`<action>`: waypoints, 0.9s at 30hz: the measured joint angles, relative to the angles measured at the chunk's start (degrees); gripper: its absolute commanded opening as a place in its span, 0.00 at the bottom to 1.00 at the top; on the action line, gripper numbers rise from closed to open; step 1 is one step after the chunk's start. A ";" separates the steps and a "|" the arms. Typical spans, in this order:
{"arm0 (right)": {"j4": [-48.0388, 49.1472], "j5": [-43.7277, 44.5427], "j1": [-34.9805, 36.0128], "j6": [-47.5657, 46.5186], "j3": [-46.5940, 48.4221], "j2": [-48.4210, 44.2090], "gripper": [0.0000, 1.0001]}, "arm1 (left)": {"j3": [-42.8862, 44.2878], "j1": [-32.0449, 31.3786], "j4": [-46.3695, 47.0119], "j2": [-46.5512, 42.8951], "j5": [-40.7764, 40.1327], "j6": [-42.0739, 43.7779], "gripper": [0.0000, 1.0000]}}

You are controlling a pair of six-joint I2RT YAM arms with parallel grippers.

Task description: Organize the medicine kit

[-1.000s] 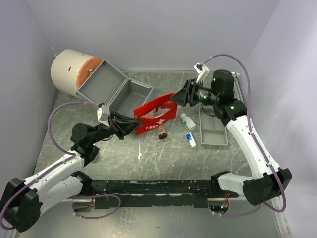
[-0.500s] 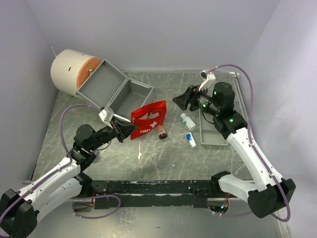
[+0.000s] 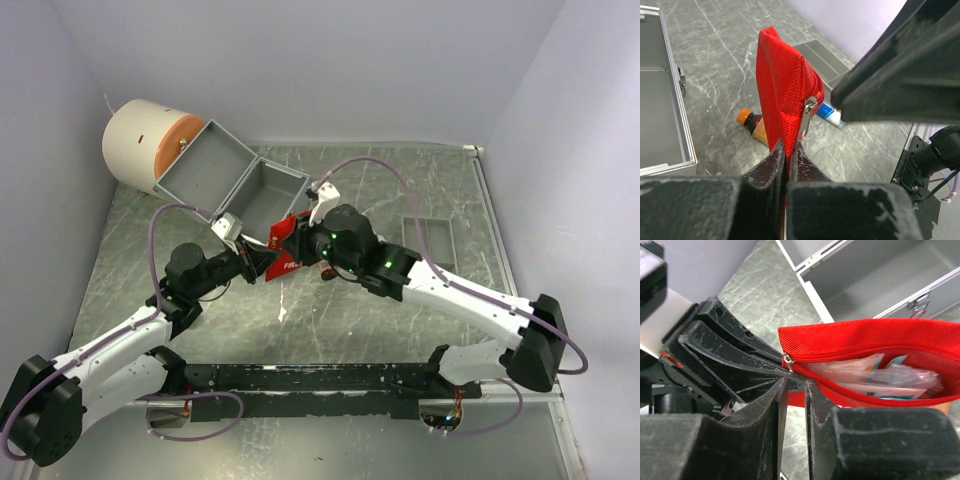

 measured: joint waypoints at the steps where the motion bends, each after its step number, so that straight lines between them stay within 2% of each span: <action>1: 0.20 1.09 0.96 0.74 0.00 1.01 0.20 | 0.07 0.00 0.00 0.07 -0.11 0.11 0.07; 3: 0.28 2.71 2.43 2.19 0.15 2.60 0.22 | 0.37 0.00 -0.04 0.31 -0.28 0.48 0.07; 5: 0.31 4.07 3.39 3.78 0.61 3.89 0.30 | 0.81 -0.02 -0.04 0.66 -0.42 0.68 0.07; 10: 1.03 7.23 3.87 8.04 0.96 5.64 0.31 | 0.96 -0.04 -0.04 0.76 -0.46 0.87 0.07; 17: 3.96 9.90 3.91 11.54 0.96 6.12 0.27 | 0.96 -0.04 -0.02 0.76 -0.44 1.11 0.07; 27: 7.17 10.93 3.93 14.08 0.63 6.38 0.11 | 0.96 -0.04 0.24 0.74 -0.44 1.11 0.07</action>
